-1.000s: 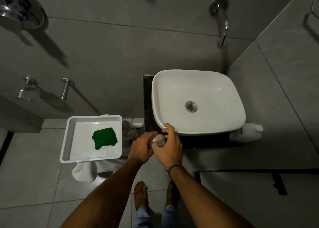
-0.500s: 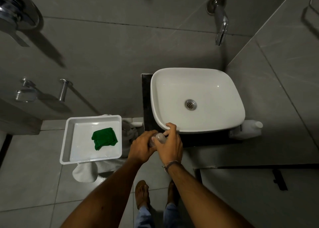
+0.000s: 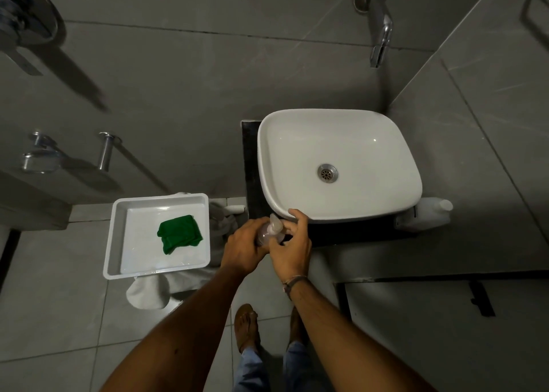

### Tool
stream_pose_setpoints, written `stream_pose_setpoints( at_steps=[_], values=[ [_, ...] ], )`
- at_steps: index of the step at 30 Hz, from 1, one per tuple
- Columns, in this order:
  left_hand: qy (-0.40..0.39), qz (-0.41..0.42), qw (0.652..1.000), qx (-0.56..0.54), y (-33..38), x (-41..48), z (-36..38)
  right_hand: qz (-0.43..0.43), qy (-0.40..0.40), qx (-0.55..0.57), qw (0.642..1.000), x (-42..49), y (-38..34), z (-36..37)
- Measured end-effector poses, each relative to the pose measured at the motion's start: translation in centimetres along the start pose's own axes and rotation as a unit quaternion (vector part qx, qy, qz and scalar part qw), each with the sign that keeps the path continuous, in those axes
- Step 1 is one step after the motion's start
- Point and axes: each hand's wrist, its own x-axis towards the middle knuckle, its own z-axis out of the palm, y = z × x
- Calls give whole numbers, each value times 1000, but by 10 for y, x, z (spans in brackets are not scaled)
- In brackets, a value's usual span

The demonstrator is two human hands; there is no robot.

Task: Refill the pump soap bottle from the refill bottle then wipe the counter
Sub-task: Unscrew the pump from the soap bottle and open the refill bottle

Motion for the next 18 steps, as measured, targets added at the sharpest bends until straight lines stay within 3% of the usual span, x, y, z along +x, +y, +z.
stream_pose_setpoints(
  at_steps=[18],
  values=[
    [2, -14, 1000, -3, 5, -3, 0, 9, 22, 24, 999, -5, 2, 7]
  ],
)
